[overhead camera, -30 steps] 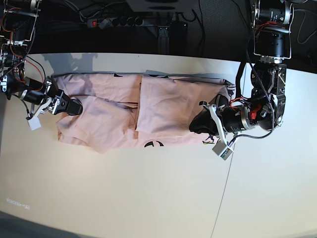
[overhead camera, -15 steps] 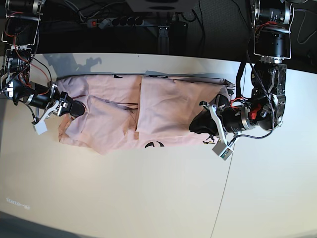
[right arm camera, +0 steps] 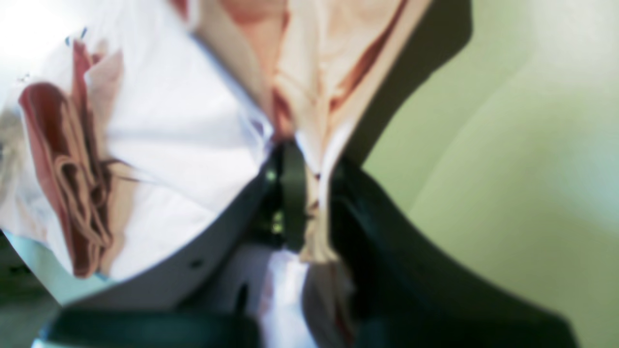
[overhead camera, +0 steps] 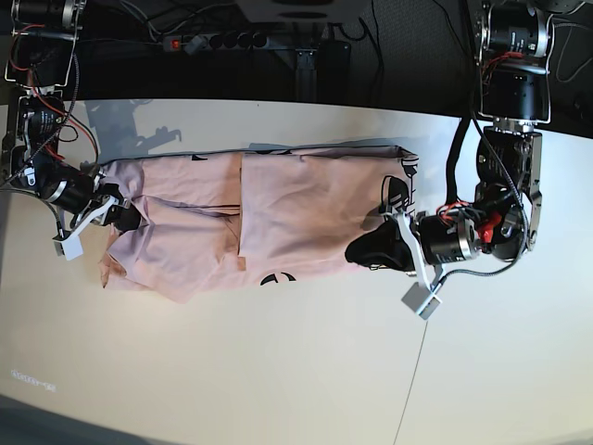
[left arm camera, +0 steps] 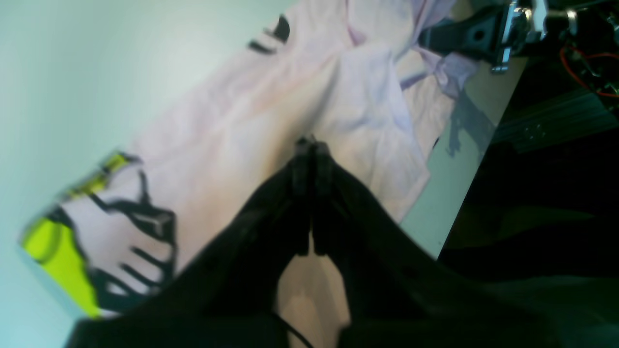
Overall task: Fold the T-shirt properly
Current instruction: 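Grasp the shirt's folded end with the right gripper and fold it over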
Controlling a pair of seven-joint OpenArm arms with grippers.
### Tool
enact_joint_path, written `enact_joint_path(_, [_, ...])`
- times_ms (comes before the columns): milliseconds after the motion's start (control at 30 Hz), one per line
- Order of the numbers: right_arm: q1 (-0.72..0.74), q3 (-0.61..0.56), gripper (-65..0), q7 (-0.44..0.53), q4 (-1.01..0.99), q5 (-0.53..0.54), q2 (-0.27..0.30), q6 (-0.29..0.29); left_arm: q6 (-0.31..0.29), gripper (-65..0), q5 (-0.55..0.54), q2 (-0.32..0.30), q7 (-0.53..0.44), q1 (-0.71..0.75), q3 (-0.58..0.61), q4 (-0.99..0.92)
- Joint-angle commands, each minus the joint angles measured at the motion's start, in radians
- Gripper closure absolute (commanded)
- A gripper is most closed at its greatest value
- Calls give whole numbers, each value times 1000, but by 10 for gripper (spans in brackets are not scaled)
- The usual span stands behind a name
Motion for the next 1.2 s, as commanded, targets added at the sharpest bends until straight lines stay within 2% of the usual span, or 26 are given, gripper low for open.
enact_joint_path(0, [5,20,0,-21,4,-43,34,80,4,0,-26,-5,-5,-26,-3,15])
enact_joint_path(133, [5,89,0,-32,4,-15,83,81,4,0,-6,-10,-2,-32,-3,15])
enact_joint_path(300, [5,113,0,-135,4,116,168,81,4,0,37,-39,-7,4,-3,15])
enact_joint_path(467, [6,113,0,-161,17,239,219,81,4,0,118,-55,-74,51,-3,15])
enact_joint_path(700, [7,114,0,-250,169,371,219,81,4,0,188,-49,-151,108,-2,7])
enact_joint_path(867, [6,113,0,-251,356,345,185,80,4,0,253,-14,-219,111,-2,-89])
enact_joint_path(1000, [7,103,0,-254,460,337,156,81,4,0,313,38,-270,102,-2,-183])
enact_joint_path(1167, [7,-27,0,-253,542,266,154,80,4,0,352,94,-288,101,-2,-242])
